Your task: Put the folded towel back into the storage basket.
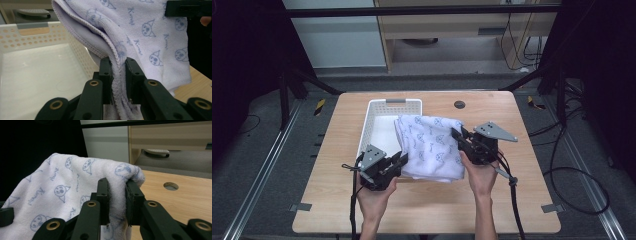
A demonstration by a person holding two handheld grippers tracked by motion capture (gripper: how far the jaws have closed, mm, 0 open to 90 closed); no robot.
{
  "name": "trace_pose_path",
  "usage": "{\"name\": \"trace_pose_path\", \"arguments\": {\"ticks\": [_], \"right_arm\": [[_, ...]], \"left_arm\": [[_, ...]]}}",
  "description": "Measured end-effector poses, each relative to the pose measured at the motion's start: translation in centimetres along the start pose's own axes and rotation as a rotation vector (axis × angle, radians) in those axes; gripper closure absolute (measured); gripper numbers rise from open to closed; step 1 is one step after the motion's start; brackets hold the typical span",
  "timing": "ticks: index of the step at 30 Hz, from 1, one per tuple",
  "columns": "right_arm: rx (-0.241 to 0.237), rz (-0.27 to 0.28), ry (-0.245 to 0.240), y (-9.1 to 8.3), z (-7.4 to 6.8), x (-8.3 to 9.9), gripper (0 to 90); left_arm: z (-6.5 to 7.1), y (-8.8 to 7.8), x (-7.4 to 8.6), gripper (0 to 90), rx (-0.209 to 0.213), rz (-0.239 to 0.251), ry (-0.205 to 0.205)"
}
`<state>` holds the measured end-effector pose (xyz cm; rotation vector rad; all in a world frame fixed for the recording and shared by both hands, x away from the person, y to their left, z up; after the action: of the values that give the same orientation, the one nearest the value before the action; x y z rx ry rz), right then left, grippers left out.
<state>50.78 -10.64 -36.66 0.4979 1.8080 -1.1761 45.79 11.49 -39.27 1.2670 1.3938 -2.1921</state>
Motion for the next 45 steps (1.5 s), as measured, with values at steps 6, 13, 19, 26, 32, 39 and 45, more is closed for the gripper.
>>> {"name": "trace_pose_path", "arguments": {"ticks": [6, 13, 19, 26, 32, 39, 45], "right_arm": [[-0.011, 0.008, -0.001, 1.0, -0.8, -0.8, 76.2], [-0.025, 0.013, -0.009, 2.2, -1.7, -1.8, 76.3], [-0.03, 0.014, -0.016, 3.2, -2.2, -2.7, 76.3], [-0.037, 0.011, -0.03, 4.4, -2.8, -3.5, 76.4], [-0.049, 0.008, -0.037, 5.5, -3.4, -4.1, 76.3], [-0.07, 0.002, -0.036, 7.0, -3.9, -4.6, 76.4], [-0.084, 0.005, -0.028, 8.0, -4.3, -5.0, 76.5]], "left_arm": [[-1.1, -0.5, -0.3, 76.8, -0.013, 0.013, -0.018], [-2.7, -1.1, -0.7, 76.8, -0.035, 0.026, -0.039], [-3.6, -1.3, -1.0, 76.8, -0.054, 0.03, -0.051], [-4.7, -1.5, -1.1, 76.8, -0.077, 0.039, -0.067], [-5.8, -1.8, -1.3, 76.8, -0.105, 0.039, -0.08], [-7.2, -1.9, -1.3, 76.9, -0.121, 0.033, -0.095], [-7.9, -2.2, -1.7, 76.9, -0.131, 0.039, -0.097]]}}
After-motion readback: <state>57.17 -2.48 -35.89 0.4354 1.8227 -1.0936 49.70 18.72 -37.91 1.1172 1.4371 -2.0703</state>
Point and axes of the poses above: each handheld gripper's, and its own axes: y roughly forward along the jaws, x roughly out of its underside, z roughly to its right, the point moved 6 cm from there along y, roughly forward along the jaws, and after that the axes turned 15 degrees about -z, right-handed, at the moved point
